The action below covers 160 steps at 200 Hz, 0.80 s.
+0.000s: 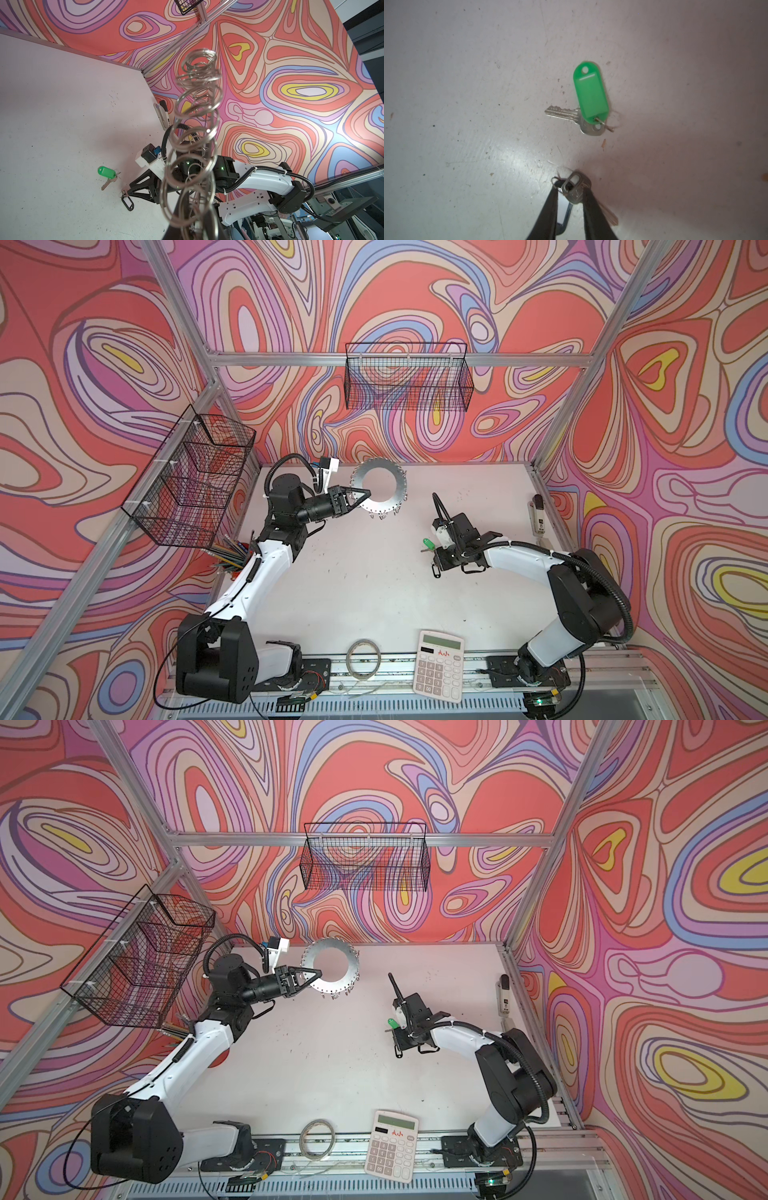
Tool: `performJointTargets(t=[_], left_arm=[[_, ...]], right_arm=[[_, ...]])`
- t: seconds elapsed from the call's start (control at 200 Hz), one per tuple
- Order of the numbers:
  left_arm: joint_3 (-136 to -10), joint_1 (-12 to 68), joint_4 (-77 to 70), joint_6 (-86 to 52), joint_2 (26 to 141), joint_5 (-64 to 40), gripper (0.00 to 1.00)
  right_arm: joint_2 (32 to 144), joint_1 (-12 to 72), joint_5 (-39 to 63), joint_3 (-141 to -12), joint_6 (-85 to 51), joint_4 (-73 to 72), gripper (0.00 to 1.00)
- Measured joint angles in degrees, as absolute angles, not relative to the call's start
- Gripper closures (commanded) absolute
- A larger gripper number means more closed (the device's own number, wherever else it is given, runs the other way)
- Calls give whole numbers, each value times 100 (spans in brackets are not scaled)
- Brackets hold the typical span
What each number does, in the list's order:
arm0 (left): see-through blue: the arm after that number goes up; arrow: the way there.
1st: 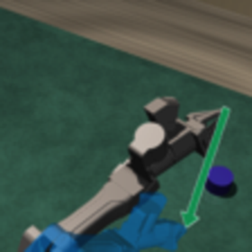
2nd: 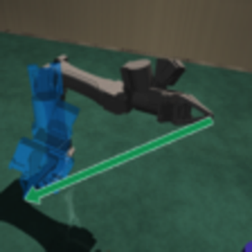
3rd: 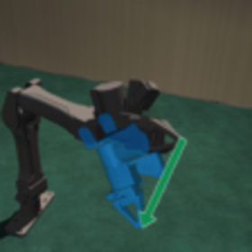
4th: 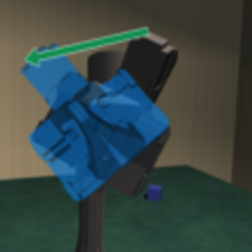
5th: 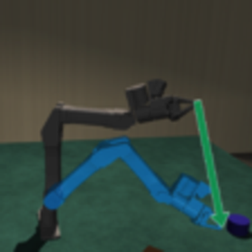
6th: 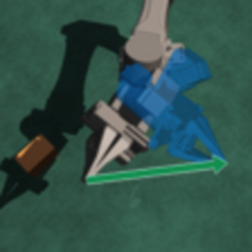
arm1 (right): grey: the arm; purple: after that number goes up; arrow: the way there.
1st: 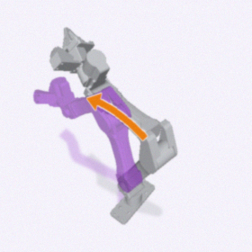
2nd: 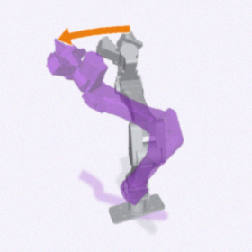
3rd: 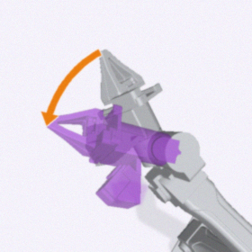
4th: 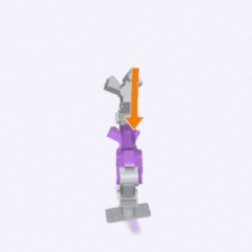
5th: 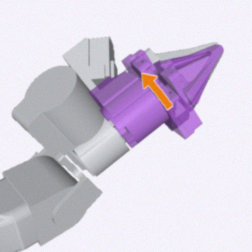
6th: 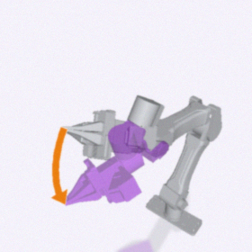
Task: Attach keys to a key ring
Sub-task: Pick up the key from the center of the table.
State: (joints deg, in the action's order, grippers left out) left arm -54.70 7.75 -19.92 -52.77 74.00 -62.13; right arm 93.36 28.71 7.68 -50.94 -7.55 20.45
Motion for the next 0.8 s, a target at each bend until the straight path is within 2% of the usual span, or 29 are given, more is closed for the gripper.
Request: performJointTargets(t=[0.551,0.801], left_arm=[[-5457,744,-2078,-5349,7380,-6239,100],[-5452,744,-2080,-5363,7380,-6239,100]], right_arm=[[9537,2934,773,-5072,-558,2016,84],[9537,2934,819,-5072,-534,2014,96]])
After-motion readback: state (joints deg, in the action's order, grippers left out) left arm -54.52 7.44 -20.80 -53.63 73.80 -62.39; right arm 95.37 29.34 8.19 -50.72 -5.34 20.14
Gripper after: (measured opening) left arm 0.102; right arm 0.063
